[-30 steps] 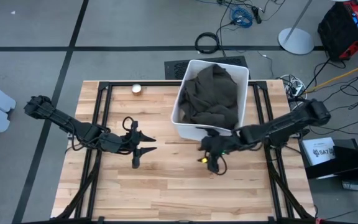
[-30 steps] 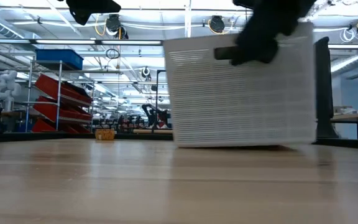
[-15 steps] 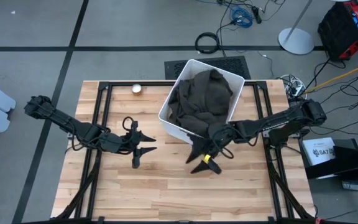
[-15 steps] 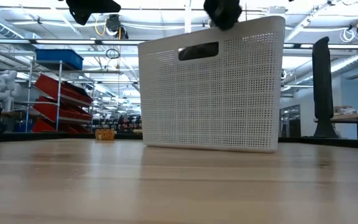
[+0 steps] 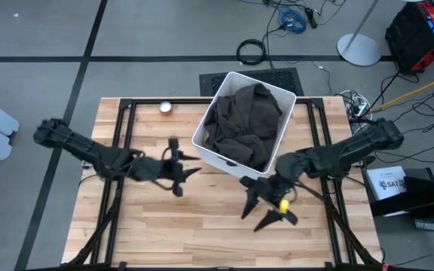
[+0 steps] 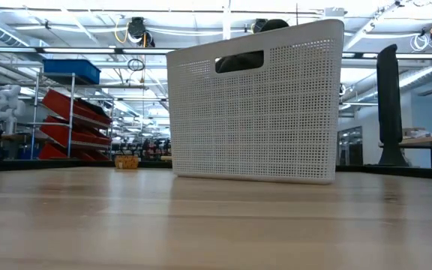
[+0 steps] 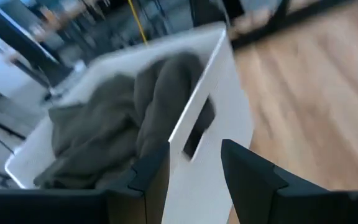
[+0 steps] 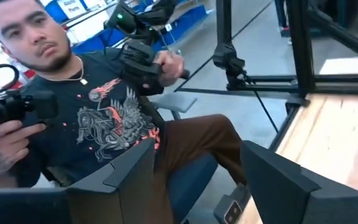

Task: Sort clothes
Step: Move the white laundry bin to the top middle of the table

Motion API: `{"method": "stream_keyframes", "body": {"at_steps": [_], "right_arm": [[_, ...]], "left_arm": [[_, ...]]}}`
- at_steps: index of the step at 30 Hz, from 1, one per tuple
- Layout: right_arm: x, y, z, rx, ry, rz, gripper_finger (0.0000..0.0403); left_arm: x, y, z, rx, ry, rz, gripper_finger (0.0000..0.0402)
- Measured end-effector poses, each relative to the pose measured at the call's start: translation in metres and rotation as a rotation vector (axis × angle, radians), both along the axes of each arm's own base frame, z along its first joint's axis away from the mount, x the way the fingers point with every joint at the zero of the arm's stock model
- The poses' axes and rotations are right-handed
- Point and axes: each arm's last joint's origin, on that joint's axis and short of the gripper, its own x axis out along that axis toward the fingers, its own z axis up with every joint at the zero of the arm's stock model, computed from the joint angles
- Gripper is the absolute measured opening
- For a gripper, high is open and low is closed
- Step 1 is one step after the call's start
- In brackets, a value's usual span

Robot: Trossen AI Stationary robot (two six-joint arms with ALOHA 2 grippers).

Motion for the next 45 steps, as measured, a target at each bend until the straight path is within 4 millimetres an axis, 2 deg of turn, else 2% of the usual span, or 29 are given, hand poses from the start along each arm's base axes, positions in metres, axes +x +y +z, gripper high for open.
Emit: {"method": "stream_keyframes", "body": {"at_steps": [5, 10, 17, 21, 26, 32, 35, 40, 45], "right_arm": [[-0.022, 0.005, 0.012, -0.046, -0.013, -0.058, 0.0225], [-0.034, 0.011, 0.013, -0.107, -0.014, -0.104, 0.0225], [-0.041, 0.023, 0.01, -0.137, 0.012, -0.098, 0.0225], [-0.044, 0.027, 0.009, -0.142, 0.014, -0.092, 0.0225], [-0.045, 0.03, 0.009, -0.14, 0.013, -0.081, 0.0225], [-0.045, 0.03, 0.009, -0.142, 0.016, -0.081, 0.0225], [-0.045, 0.03, 0.009, -0.144, 0.017, -0.08, 0.0225], [-0.046, 0.03, 0.007, -0.153, 0.03, -0.078, 0.0225], [-0.047, 0.029, 0.004, -0.172, 0.059, -0.076, 0.0225]], "left_arm": [[0.021, 0.036, 0.017, -0.072, 0.244, -0.043, 0.0154], [0.042, 0.065, 0.009, 0.001, 0.425, -0.055, 0.0154], [0.062, 0.093, 0.005, -0.036, 0.554, -0.052, 0.0154], [0.066, 0.104, 0.011, -0.139, 0.64, -0.114, 0.0154], [0.068, 0.112, 0.013, -0.152, 0.768, -0.176, 0.0154], [0.067, 0.115, 0.005, -0.066, 0.915, -0.278, 0.0154], [0.065, 0.112, 0.003, 0.049, 0.968, -0.331, 0.0154], [0.063, 0.102, 0.002, 0.292, 1.077, -0.298, 0.0154], [0.065, 0.086, 0.012, 0.185, 0.999, -0.239, 0.0154]]}}
